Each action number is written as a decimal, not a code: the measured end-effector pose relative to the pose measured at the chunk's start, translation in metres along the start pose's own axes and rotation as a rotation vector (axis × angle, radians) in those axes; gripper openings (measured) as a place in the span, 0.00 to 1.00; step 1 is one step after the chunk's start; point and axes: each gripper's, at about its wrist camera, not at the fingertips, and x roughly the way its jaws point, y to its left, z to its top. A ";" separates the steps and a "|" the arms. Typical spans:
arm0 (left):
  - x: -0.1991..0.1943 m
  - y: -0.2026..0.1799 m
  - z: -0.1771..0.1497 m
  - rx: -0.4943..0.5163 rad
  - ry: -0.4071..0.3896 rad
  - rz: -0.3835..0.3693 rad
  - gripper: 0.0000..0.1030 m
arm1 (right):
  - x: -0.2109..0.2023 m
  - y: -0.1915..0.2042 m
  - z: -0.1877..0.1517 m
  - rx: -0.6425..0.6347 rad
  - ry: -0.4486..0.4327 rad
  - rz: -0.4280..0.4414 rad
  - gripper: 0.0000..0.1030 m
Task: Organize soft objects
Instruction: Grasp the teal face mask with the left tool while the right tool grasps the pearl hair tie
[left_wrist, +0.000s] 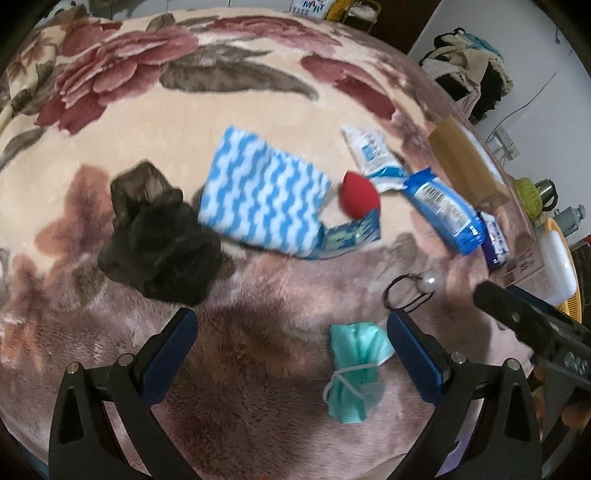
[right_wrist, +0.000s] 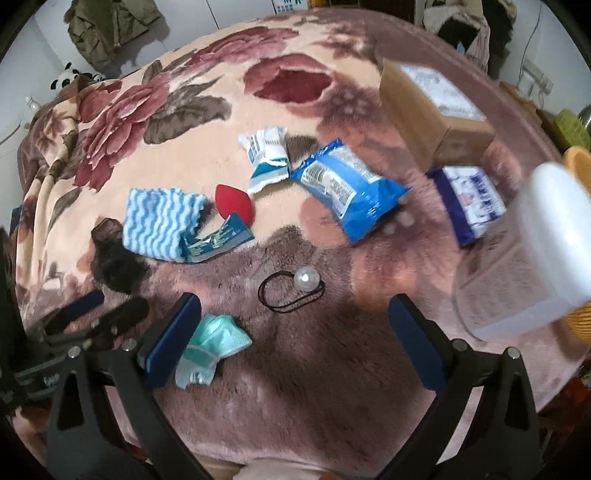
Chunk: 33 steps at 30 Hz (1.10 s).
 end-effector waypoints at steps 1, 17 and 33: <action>0.004 0.002 -0.001 -0.003 0.006 0.000 0.99 | 0.008 -0.001 0.001 -0.001 0.016 0.004 0.87; 0.030 -0.009 -0.016 0.057 0.074 -0.020 0.99 | 0.081 -0.011 0.007 0.017 0.151 0.005 0.24; 0.061 -0.054 -0.038 0.137 0.222 -0.064 0.36 | 0.034 -0.028 -0.009 -0.002 0.089 0.051 0.24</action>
